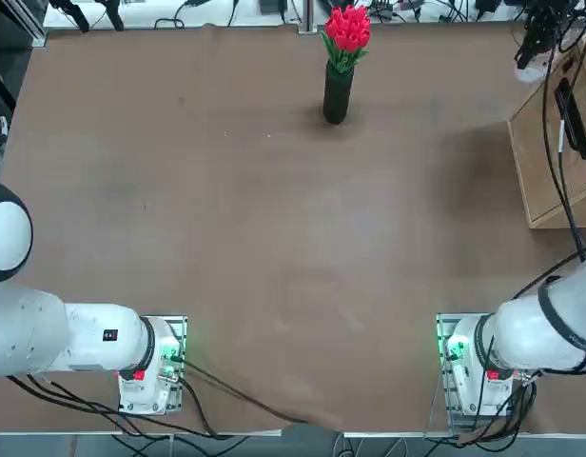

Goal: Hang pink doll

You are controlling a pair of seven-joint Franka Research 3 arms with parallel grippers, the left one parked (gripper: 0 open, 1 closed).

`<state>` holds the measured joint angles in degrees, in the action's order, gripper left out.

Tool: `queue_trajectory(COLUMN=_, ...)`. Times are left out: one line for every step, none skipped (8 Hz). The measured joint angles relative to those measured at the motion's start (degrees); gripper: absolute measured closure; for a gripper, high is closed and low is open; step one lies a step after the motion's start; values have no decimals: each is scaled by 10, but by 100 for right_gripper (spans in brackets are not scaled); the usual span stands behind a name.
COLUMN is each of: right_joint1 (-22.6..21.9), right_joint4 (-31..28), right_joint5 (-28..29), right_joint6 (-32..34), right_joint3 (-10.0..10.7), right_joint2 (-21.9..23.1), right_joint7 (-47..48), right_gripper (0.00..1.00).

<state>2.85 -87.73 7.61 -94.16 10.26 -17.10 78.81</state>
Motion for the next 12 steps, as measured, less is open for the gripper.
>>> queue_trajectory(right_joint1=12, right_joint4=-10, right_joint5=19, right_joint6=-7, right_joint3=0, right_joint2=-2, right_joint7=-19, right_gripper=96)
queue_trajectory(right_joint1=27, right_joint4=-18, right_joint5=33, right_joint6=-12, right_joint3=0, right_joint2=-4, right_joint7=-40, right_gripper=96)
queue_trajectory(right_joint1=40, right_joint4=-22, right_joint5=39, right_joint6=-14, right_joint3=0, right_joint2=-4, right_joint7=-57, right_gripper=96)
queue_trajectory(right_joint1=50, right_joint4=-24, right_joint5=42, right_joint6=-15, right_joint3=0, right_joint2=-4, right_joint7=-69, right_gripper=96)
queue_trajectory(right_joint1=55, right_joint4=-24, right_joint5=44, right_joint6=-17, right_joint3=0, right_joint2=-4, right_joint7=-79, right_gripper=96)
queue_trajectory(right_joint1=58, right_joint4=-24, right_joint5=44, right_joint6=-19, right_joint3=0, right_joint2=-5, right_joint7=-81, right_gripper=96)
queue_trajectory(right_joint1=58, right_joint4=-25, right_joint5=45, right_joint6=-21, right_joint3=0, right_joint2=-6, right_joint7=-82, right_gripper=96)
queue_trajectory(right_joint1=58, right_joint4=-26, right_joint5=46, right_joint6=-23, right_joint3=0, right_joint2=-8, right_joint7=-82, right_gripper=96)
queue_trajectory(right_joint1=58, right_joint4=-27, right_joint5=49, right_joint6=-26, right_joint3=-1, right_joint2=-10, right_joint7=-83, right_gripper=96)
queue_trajectory(right_joint1=58, right_joint4=-27, right_joint5=52, right_joint6=-28, right_joint3=-1, right_joint2=-12, right_joint7=-85, right_gripper=96)
queue_trajectory(right_joint1=59, right_joint4=-29, right_joint5=57, right_joint6=-31, right_joint3=-1, right_joint2=-15, right_joint7=-90, right_gripper=96)
queue_trajectory(right_joint1=60, right_joint4=-31, right_joint5=63, right_joint6=-32, right_joint3=-1, right_joint2=-17, right_joint7=-100, right_gripper=96)
